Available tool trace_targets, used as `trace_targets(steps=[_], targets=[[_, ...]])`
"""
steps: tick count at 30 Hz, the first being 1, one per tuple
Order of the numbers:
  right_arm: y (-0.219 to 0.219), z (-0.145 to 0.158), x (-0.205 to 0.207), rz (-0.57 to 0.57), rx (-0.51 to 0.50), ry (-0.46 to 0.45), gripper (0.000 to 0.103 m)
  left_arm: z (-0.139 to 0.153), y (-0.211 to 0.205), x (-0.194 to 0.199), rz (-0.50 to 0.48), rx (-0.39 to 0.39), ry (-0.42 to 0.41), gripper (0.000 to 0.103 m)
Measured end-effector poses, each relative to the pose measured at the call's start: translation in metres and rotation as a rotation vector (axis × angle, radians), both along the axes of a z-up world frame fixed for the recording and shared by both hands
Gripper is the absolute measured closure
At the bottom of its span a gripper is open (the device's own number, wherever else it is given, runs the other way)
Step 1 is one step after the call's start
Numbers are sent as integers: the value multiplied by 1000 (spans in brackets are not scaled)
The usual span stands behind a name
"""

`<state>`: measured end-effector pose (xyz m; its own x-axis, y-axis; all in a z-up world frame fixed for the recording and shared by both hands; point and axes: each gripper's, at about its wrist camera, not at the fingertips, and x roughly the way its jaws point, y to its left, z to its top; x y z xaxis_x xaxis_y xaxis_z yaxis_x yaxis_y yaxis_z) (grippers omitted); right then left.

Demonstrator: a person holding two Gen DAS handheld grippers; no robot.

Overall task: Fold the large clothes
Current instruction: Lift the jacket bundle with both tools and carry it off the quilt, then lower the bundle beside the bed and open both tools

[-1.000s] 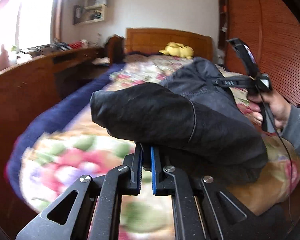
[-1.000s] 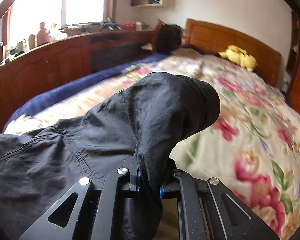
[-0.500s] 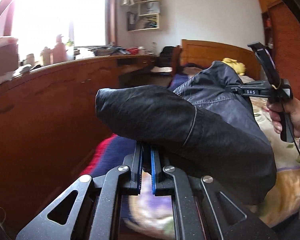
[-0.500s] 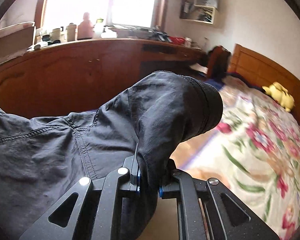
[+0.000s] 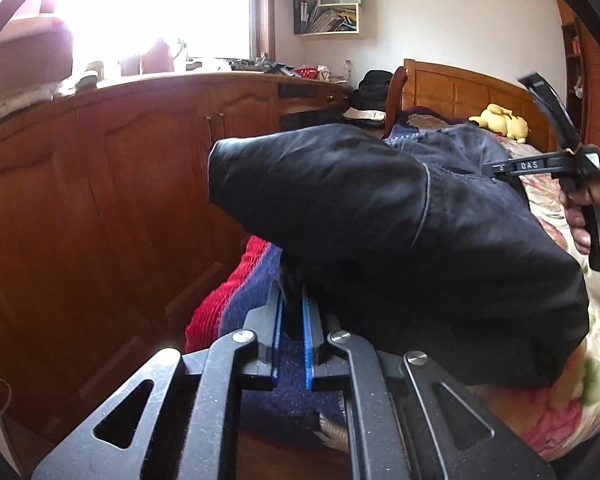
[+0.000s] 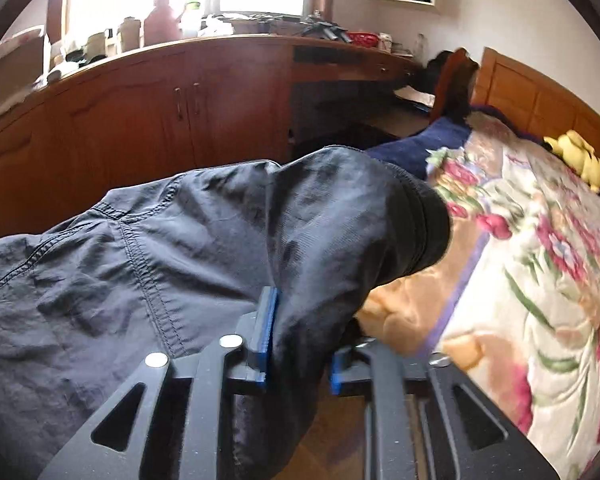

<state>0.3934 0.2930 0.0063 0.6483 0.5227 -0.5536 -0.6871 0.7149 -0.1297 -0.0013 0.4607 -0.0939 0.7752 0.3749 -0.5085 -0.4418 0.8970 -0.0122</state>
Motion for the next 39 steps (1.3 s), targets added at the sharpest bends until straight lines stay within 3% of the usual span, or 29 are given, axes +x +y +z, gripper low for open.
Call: trace_targets(steps=[2,5,7,12,15,18,22,25,28,32,36,39], targets=[[-10,1,-3,-19,9,1,53,1,2,-2,3,-12,-7,93],[-23,6,-25,-15,30,-34,46,4,0,-9,11,-1,-11,89],[-19,5,-42,-1,37,-81,34,7,-5,-15,14,21,-14,83],[-28,-7,-86,115,62,-57,32,24,-13,-37,-4,33,-64,65],[-32,-10,-117,189,87,-42,32,36,-19,-49,-13,37,-71,60],[-34,-17,-138,256,91,-10,32,51,-24,-59,-14,47,-94,22],[-31,-40,-159,246,19,-35,32,70,-33,-73,-19,44,-126,21],[-36,-49,-160,223,67,22,32,83,-43,-77,-23,47,-134,21],[-51,-37,-164,172,79,52,32,95,-62,-78,-47,54,-128,21],[-100,-13,-190,117,60,-5,32,109,-94,-78,-90,56,-140,21],[-169,13,-215,66,115,-36,31,118,-128,-71,-140,63,-152,21],[-214,22,-235,30,126,-59,25,122,-154,-60,-181,54,-160,21]])
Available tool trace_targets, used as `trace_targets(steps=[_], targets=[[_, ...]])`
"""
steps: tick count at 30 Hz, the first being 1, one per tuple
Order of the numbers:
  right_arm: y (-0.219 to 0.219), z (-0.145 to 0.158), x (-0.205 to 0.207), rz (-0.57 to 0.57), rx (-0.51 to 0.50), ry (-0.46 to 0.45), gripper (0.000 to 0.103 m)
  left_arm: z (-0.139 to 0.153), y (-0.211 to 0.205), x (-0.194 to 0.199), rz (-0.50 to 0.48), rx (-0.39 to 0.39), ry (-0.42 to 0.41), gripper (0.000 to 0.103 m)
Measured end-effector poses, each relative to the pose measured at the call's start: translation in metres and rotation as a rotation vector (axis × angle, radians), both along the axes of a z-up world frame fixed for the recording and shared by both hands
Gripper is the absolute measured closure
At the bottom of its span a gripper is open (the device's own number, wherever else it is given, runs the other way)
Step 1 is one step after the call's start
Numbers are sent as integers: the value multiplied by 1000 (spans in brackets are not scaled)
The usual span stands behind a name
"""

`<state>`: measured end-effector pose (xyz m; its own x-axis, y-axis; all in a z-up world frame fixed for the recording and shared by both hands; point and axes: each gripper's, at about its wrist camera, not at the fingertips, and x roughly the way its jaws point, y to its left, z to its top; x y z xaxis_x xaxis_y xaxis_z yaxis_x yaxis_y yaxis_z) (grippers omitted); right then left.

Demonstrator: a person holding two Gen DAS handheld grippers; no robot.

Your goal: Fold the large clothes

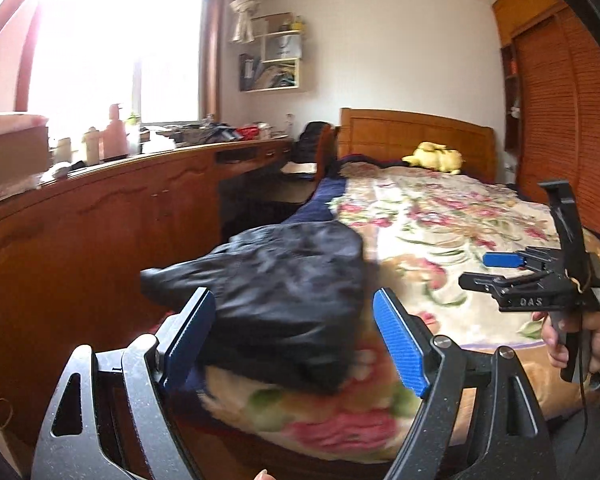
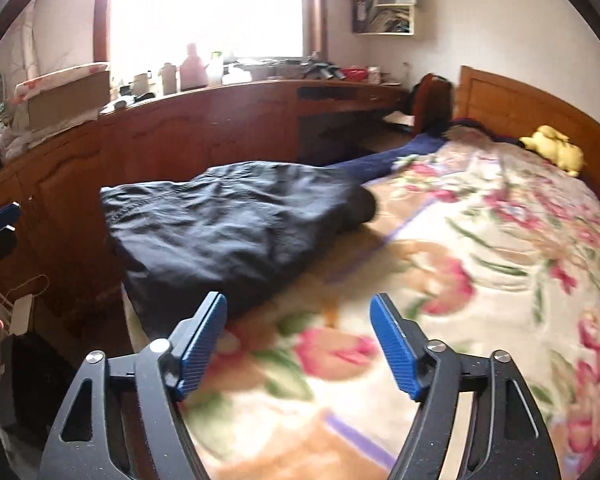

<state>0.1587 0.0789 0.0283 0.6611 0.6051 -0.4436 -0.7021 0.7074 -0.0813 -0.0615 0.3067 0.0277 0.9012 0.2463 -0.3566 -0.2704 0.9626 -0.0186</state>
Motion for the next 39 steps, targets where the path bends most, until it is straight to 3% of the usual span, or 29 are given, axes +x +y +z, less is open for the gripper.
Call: trace_targets(steps=[5,15,22,27,31,35,39], targets=[[-58,-1,-16,-76,14,-22,17,1,-43,26,-67,-6,20,21],[-145,-2,-57,-252,54,-47,16,-4,-112,68,-220,-29,3,21],[-176,3,-80,-380,60,-57,16,0,-162,95,-348,-17,-2,21],[-203,18,-96,-463,84,-92,10,8,-195,114,-385,-37,1,21],[-226,19,-98,-536,130,-133,10,12,-228,133,-387,-1,14,21],[-253,23,-97,-551,180,-153,10,17,-262,145,-369,44,6,21],[-273,19,-95,-569,189,-180,10,19,-290,154,-381,22,-2,21]])
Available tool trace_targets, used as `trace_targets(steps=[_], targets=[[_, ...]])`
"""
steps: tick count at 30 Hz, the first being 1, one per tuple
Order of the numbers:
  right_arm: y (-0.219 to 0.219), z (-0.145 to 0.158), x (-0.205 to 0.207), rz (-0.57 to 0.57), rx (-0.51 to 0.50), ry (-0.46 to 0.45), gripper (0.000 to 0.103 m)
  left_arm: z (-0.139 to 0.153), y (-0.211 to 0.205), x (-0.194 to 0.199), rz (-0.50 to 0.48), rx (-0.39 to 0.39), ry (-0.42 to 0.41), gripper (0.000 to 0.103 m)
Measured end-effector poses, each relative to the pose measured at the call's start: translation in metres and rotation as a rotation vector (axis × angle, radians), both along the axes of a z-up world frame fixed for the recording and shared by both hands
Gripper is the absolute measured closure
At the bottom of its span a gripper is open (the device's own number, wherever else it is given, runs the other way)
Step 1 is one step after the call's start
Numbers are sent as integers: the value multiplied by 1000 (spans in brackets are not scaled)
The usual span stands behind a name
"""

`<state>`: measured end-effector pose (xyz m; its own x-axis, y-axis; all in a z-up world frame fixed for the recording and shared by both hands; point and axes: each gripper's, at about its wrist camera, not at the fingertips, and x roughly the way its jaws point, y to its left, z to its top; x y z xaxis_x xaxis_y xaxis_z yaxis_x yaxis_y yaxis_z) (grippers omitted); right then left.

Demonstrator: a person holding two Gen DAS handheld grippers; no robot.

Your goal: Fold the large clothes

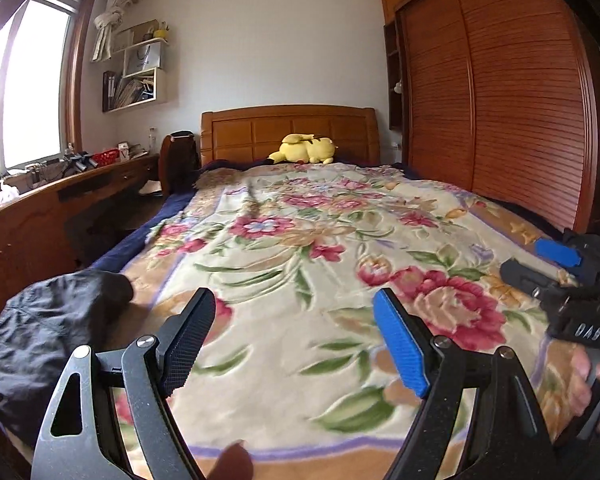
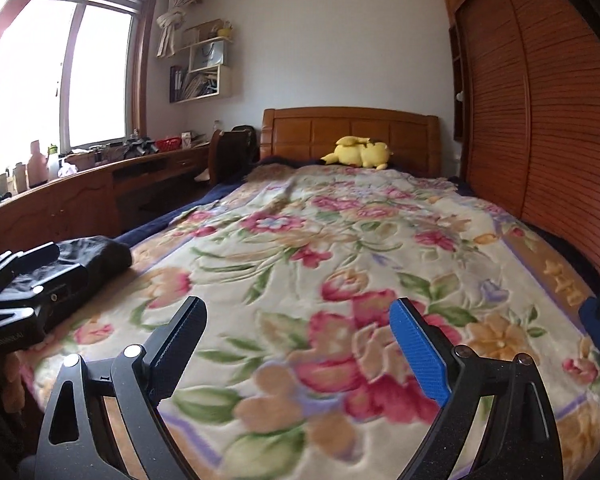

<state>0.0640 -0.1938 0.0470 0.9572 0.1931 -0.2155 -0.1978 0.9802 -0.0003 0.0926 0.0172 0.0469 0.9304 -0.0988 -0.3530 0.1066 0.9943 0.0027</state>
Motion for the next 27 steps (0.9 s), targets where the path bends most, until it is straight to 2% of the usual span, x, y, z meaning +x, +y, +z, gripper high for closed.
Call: trace_targets(steps=[7,11,17,27], targets=[[-7,-20,-1,-34,-5,-38,10,-8,-24,9,-4,-41,-4,21],[-12,-26,1,-38,15,-56,10,-17,-30,7,6,-29,-24,21],[-15,-34,6,-54,15,-59,10,-29,-39,13,-2,-8,-12,21],[-22,-35,15,-58,38,-47,10,-32,-41,15,-4,-17,-9,21]])
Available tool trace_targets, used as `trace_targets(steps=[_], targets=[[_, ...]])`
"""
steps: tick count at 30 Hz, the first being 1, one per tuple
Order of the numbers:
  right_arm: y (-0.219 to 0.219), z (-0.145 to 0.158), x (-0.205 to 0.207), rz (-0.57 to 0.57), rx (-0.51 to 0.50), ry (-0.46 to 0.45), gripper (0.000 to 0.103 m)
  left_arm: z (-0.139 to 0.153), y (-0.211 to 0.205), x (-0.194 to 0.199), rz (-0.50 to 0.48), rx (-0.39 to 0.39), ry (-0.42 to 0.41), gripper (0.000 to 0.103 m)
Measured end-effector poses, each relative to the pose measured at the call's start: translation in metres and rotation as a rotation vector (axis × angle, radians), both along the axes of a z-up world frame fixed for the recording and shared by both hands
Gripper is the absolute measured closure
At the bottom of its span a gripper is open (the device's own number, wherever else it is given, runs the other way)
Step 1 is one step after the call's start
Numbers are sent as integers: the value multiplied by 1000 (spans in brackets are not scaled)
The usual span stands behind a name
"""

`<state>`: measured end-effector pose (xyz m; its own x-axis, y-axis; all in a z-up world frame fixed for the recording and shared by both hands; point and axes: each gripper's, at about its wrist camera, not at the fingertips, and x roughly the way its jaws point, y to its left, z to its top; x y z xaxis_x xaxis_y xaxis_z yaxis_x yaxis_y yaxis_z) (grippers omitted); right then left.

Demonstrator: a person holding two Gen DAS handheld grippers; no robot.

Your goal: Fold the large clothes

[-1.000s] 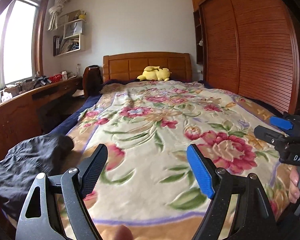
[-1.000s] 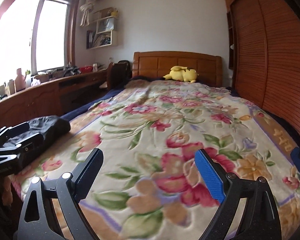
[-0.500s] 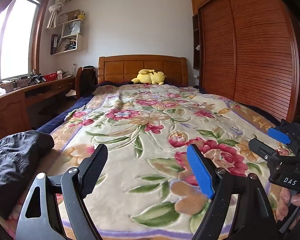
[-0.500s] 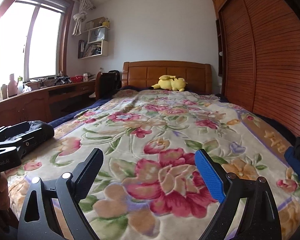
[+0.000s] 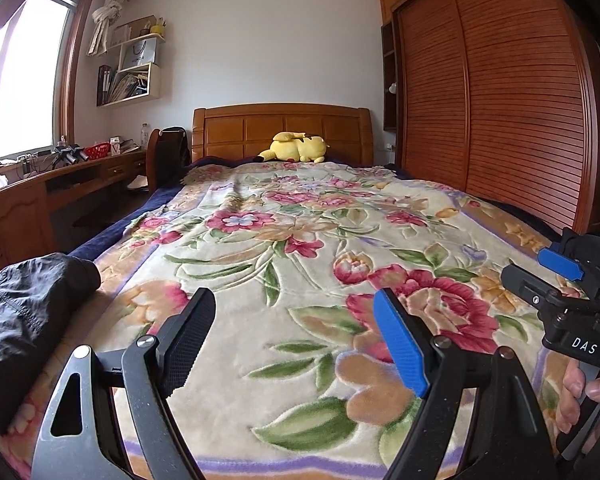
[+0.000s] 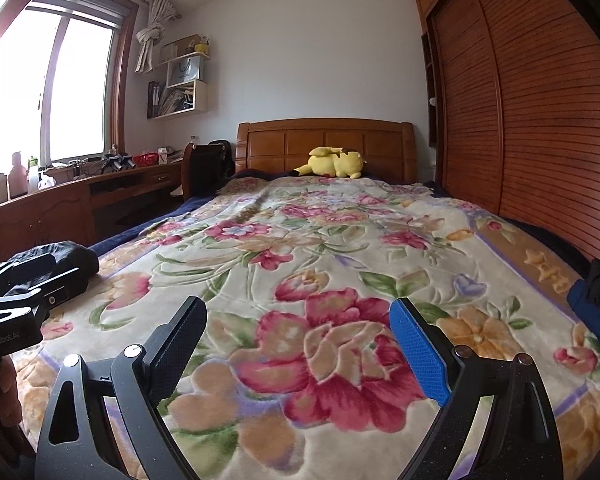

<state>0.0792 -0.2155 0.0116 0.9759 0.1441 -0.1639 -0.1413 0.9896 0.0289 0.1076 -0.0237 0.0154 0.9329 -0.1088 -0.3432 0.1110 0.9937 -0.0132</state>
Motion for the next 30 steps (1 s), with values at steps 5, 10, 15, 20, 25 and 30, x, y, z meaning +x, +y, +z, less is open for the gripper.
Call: trace_targets(steps=[5,10,15,20,25,30], targets=[[1,-2,-2,1,-1,-1,10,0,0,0,-2,-5,1,21],[1,-3,-2,5,-4,-1,10,-1,1,-1,-3,-5,0,21],[2,-3,-2,7,-5,0,10,-1,1,-1,-2,-5,1,21],[2,-3,-2,7,-3,0,10,-1,1,-1,-1,-4,-1,21],[3,-4,-1,7,-2,-1,10,-2,2,-2,3,0,-4,21],[3,-4,-1,6,-4,-3,10,-2,5,-4,4,-1,-6,21]])
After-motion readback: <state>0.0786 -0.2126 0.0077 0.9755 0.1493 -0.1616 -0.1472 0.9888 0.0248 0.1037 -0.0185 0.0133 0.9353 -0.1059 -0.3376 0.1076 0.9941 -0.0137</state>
